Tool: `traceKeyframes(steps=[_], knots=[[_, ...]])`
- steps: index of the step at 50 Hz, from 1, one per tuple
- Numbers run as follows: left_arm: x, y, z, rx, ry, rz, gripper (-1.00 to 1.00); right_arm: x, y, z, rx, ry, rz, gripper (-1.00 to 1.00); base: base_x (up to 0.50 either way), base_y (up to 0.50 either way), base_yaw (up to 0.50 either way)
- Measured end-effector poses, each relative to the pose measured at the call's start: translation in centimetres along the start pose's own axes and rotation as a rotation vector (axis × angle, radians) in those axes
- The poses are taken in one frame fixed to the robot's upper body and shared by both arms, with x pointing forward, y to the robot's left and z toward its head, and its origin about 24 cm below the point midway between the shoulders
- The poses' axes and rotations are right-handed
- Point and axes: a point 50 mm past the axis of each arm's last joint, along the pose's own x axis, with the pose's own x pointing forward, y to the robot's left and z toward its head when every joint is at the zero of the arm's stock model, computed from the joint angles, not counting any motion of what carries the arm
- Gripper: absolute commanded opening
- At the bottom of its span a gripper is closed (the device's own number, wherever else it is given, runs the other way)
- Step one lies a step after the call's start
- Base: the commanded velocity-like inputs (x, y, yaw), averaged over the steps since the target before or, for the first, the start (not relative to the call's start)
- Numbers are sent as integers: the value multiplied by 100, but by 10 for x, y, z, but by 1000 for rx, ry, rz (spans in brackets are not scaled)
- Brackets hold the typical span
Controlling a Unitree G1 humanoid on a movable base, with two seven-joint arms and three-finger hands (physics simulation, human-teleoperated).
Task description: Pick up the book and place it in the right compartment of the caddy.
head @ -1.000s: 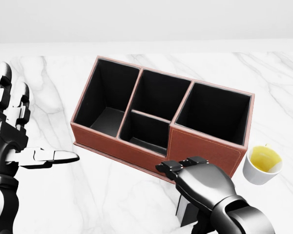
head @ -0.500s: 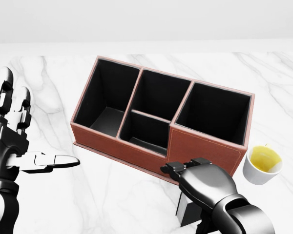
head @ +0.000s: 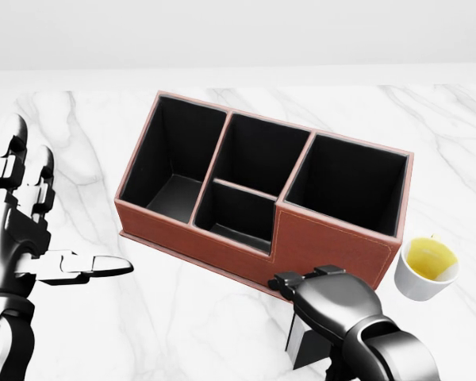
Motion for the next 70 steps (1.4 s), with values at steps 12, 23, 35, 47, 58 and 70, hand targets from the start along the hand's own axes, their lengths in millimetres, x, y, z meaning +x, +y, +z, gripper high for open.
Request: traceKeyframes(steps=[12, 23, 35, 47, 58, 70], knots=[[0, -1, -3, 0, 12, -1, 100, 6, 3, -2, -23, 18, 27, 59, 0, 0, 0], [1, -2, -7, 1, 29, -1, 100, 9, 5, -4, -33, 30, 47, 59, 0, 0, 0], [3, -3, -9, 6, 36, -3, 100, 10, 6, -9, -39, 48, 55, 59, 0, 0, 0], [3, -3, -10, 8, 42, -5, 100, 11, 4, -12, -32, 50, 44, 61, 0, 0, 0], [4, -4, -10, 9, 39, -5, 100, 12, 3, -13, -23, 44, 24, 58, 0, 0, 0], [4, -4, -10, 9, 39, -6, 100, 12, 5, -14, -24, 41, 11, 58, 0, 0, 0]])
